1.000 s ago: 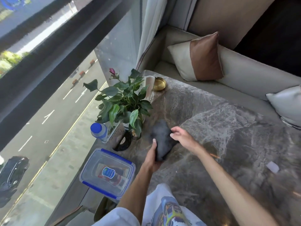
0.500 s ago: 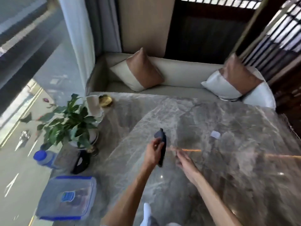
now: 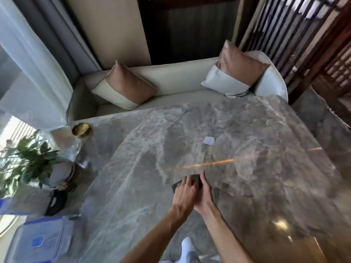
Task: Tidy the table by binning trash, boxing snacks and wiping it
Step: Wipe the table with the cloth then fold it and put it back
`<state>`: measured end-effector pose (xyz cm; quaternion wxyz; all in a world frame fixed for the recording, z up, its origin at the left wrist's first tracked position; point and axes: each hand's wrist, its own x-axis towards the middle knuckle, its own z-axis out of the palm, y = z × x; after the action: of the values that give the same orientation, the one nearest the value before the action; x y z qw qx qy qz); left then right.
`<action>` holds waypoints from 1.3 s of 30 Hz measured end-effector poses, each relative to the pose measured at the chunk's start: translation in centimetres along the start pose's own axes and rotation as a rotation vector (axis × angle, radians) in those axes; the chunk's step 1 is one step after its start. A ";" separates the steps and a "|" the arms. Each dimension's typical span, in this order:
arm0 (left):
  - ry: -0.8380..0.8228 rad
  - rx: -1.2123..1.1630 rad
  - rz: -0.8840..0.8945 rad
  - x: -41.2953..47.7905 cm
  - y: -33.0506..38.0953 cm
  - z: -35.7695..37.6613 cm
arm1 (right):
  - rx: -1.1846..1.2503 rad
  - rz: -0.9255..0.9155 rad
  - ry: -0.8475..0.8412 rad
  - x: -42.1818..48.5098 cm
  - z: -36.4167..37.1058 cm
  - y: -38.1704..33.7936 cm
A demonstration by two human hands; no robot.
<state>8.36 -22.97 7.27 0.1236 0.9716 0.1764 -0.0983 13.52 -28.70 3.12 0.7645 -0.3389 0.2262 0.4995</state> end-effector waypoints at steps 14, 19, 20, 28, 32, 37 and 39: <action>0.110 -0.380 0.069 4.2 2.4 2.2 | 0.145 -0.001 -0.136 0.8 -4.4 -7.8; -0.075 -0.404 0.015 7.0 1.2 3.8 | 0.103 0.021 -0.096 2.2 -2.7 -7.6; -0.108 -0.409 0.018 7.6 1.0 4.2 | 0.105 0.015 -0.079 2.5 -2.6 -7.6; -0.102 -0.427 -0.095 15.3 -4.3 6.9 | 0.041 -0.124 0.100 6.8 -6.3 -11.2; -0.073 -0.297 -0.294 19.3 -9.7 9.7 | -0.093 -0.271 0.252 8.6 -8.4 -17.0; -0.027 -0.177 -0.291 21.4 -12.7 13.7 | -0.405 -0.572 0.466 12.2 -8.8 -23.6; 0.045 -0.127 -0.294 21.4 -12.5 14.8 | -0.523 -0.668 0.513 14.3 -8.5 -25.5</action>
<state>21.24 -8.84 -14.36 0.1652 0.9275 0.3252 -0.0822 42.50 -33.18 -4.87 0.6917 -0.6855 0.1532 0.1678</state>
